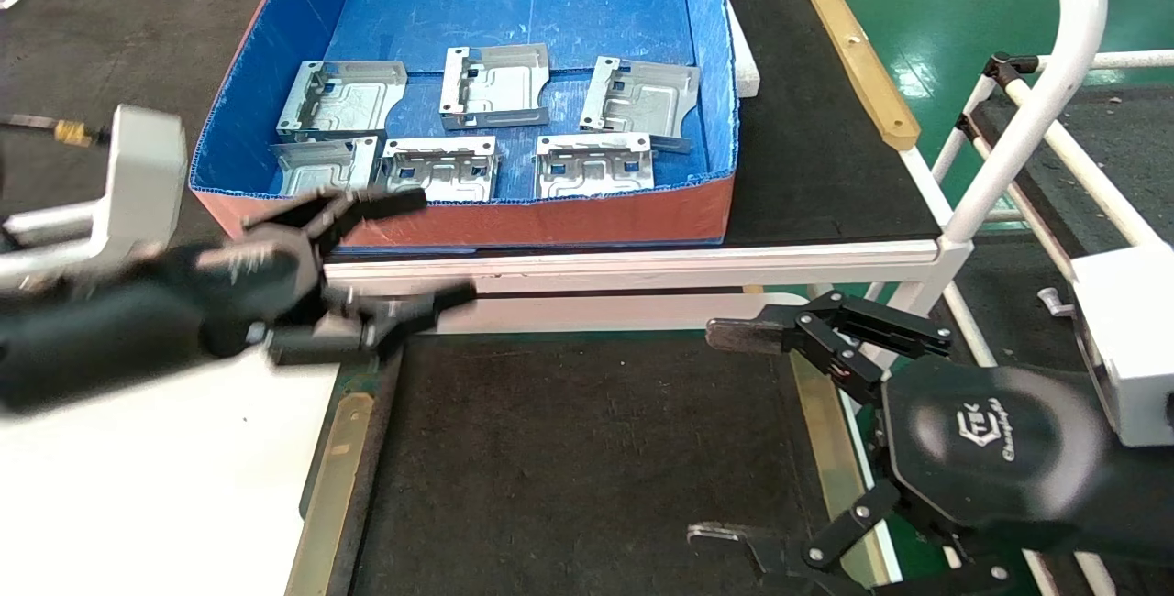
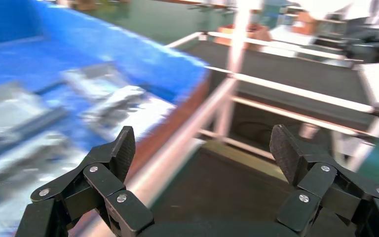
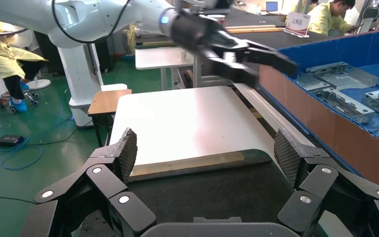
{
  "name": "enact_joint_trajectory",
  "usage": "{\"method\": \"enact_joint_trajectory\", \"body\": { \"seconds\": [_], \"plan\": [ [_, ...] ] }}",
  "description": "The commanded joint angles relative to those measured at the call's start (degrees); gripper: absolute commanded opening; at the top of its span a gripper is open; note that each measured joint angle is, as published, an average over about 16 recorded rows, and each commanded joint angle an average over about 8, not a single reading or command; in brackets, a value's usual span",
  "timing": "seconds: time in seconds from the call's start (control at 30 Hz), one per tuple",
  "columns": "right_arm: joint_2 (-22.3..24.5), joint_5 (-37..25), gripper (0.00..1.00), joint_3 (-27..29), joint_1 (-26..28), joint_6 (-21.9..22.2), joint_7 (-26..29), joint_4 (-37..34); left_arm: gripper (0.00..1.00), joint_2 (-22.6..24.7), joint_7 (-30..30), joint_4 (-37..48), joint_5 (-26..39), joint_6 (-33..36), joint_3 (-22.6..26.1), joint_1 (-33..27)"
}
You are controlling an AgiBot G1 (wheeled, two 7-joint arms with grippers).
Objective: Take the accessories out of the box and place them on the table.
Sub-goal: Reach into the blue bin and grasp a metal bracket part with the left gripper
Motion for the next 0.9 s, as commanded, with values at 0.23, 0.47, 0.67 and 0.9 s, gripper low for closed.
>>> {"method": "enact_joint_trajectory", "body": {
  "seconds": [0.23,0.47,0.67,0.9],
  "plan": [
    [0.0,0.01,1.0,-0.01,0.0,0.0,-0.01,0.0,1.0,4.8,-0.33,8.25,6.31,-5.84,2.13,-8.11],
    [0.01,0.02,1.0,-0.02,0.01,0.01,-0.01,0.0,1.0,10.53,-1.45,17.71,11.94,-11.37,4.89,-14.78],
    [0.01,0.02,1.0,-0.03,0.01,0.01,-0.02,0.0,1.0,15.29,-2.28,25.18,15.88,-15.79,6.92,-19.87],
    [0.02,0.03,1.0,-0.04,0.01,0.02,-0.02,0.0,1.0,19.79,-2.6,32.76,19.57,-19.61,8.99,-24.09]
  ]
}}
